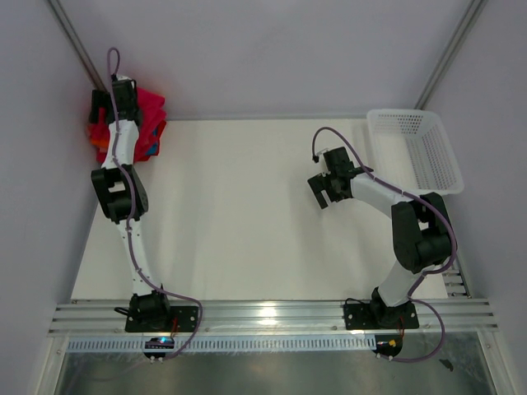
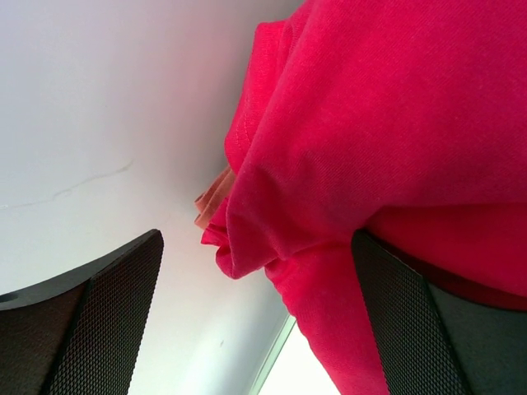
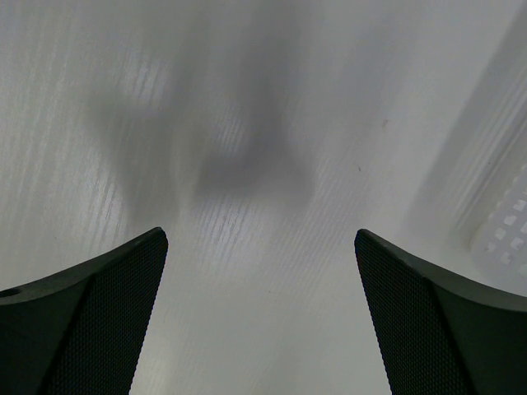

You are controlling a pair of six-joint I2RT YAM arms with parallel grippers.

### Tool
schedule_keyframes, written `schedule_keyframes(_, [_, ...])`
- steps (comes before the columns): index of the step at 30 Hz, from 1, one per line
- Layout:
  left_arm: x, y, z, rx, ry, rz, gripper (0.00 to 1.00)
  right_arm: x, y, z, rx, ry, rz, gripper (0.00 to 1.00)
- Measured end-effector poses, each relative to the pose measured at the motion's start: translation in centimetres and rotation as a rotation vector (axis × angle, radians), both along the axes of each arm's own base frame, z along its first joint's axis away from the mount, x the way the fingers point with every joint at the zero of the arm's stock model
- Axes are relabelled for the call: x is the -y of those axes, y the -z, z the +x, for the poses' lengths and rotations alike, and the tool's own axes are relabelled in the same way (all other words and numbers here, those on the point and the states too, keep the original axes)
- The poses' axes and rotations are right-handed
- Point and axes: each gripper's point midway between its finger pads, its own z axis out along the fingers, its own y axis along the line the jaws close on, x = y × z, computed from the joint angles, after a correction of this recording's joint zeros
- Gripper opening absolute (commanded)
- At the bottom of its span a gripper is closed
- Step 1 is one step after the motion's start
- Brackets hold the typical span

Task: Fold and stack the t-shirts
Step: Put the neatly folded tshirt into the corner of the board with the left arm

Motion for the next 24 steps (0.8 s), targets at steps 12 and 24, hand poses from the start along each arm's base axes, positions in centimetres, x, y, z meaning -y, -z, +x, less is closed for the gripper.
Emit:
schedule_keyframes(12, [-0.4,-0.6,0.0,0.028,-0.022,0.026,0.99,0.8,-0.6,0.2,0.014,0.02,0.011,0.99])
schedule_keyframes(24, [-4.0,-0.2,-1.6,0.037,-0.097,0.064,0.99,1.0,-0.4,-0.3,0.006,0.005,0.053,0.99])
